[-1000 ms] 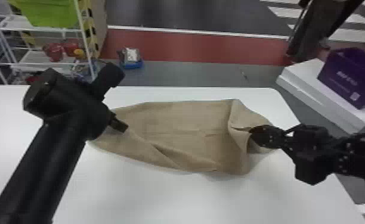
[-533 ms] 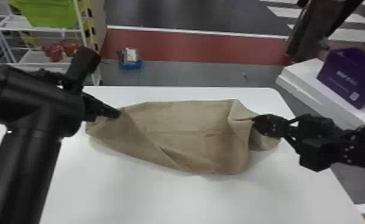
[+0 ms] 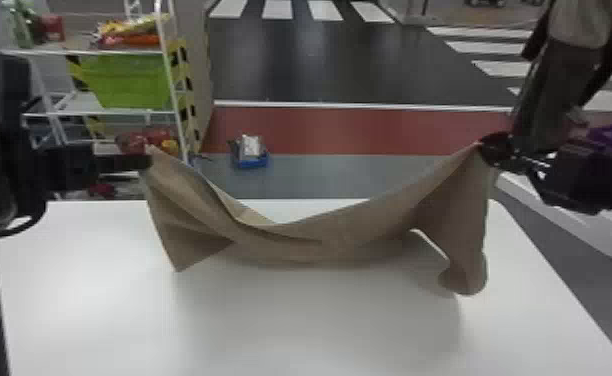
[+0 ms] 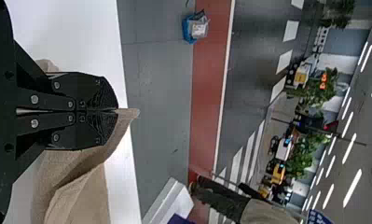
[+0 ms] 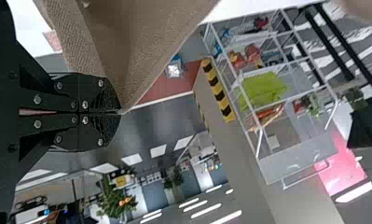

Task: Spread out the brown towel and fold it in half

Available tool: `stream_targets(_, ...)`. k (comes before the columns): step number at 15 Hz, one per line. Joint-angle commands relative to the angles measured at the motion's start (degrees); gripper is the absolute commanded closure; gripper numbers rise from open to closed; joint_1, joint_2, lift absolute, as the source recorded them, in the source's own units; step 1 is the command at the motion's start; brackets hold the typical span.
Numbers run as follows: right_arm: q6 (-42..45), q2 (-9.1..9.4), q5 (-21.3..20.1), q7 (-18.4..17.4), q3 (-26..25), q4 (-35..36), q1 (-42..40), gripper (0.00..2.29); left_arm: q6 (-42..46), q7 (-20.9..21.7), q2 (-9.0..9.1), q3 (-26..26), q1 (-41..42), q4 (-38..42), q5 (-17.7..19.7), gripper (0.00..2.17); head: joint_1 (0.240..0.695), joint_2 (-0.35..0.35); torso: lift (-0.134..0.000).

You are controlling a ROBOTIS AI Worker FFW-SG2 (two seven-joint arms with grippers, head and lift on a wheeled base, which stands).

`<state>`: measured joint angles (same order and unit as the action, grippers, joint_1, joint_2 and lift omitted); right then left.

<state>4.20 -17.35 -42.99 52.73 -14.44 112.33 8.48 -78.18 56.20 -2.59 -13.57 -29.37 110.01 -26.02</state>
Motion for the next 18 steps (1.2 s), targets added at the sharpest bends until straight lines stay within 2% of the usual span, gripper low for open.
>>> stream_targets(1, -3.28, -0.05, -3.24, -2.02, 2.66, -5.27, 6.28, 1.71, -0.18, -2.59, -1.36, -0.5, -6.31, -8.76, 0.98, 2.14, 0.499, -0.029, -0.134)
stream_targets(2, -3.81, 0.03, -4.12, -2.64, 3.45, -6.86, 8.13, 1.71, 1.23, -3.73, -1.45, -0.67, -8.77, -12.36, 1.06, 2.14, 0.47, -0.018, -0.134)
stream_targets(4, -5.74, 0.03, -5.26, -4.66, 4.77, -9.23, 11.21, 1.71, 3.51, -6.72, -1.62, -0.76, -13.25, -19.04, 1.24, 2.14, 0.444, -0.015, -0.134)
stream_targets(5, -6.62, 0.12, -6.05, -5.8, 5.65, -10.64, 12.96, 1.71, 6.15, -7.95, -2.5, -1.02, -15.01, -22.12, 1.59, 2.14, 0.434, -0.014, -0.134)
stream_targets(7, -8.21, 0.3, -7.72, -8.0, 6.88, -14.42, 17.62, 1.71, 8.26, -10.5, -3.03, -1.11, -18.88, -26.33, 3.17, 2.14, 0.412, -0.01, -0.134)
stream_targets(10, -9.61, 0.3, -8.69, -9.49, 7.67, -18.02, 22.9, 1.71, 10.19, -11.9, -4.0, -1.55, -21.87, -27.92, 4.05, 2.14, 0.353, -0.008, -0.134)
stream_targets(12, -8.03, 0.12, -8.08, -8.35, 6.97, -17.23, 20.7, 1.71, 10.19, -10.76, -4.52, -4.63, -19.67, -27.3, 6.6, 2.14, 0.319, -0.009, -0.134)
stream_targets(13, -5.04, -0.67, -7.37, -7.91, 6.62, -14.06, 16.66, 1.71, 10.19, -10.06, -6.19, -6.3, -15.89, -24.22, 9.15, 2.14, 0.311, -0.007, -0.134)
stream_targets(14, -1.7, -2.16, -6.05, -7.21, 5.3, -11.08, 11.65, 1.71, 10.02, -9.79, -7.51, -8.49, -10.79, -19.39, 12.14, 2.14, 0.311, -0.007, -0.134)
stream_targets(15, 0.94, -3.04, -4.91, -6.77, 3.98, -9.05, 7.43, 1.71, 10.02, -9.35, -7.78, -10.25, -6.84, -16.05, 14.77, 2.14, 0.342, 0.013, -0.134)
stream_targets(18, 10.95, -3.57, -2.45, -6.5, -2.17, -4.57, -4.79, 1.71, 13.18, -8.48, -8.57, -17.72, 7.4, -5.5, 22.68, 2.14, 0.427, 0.053, -0.134)
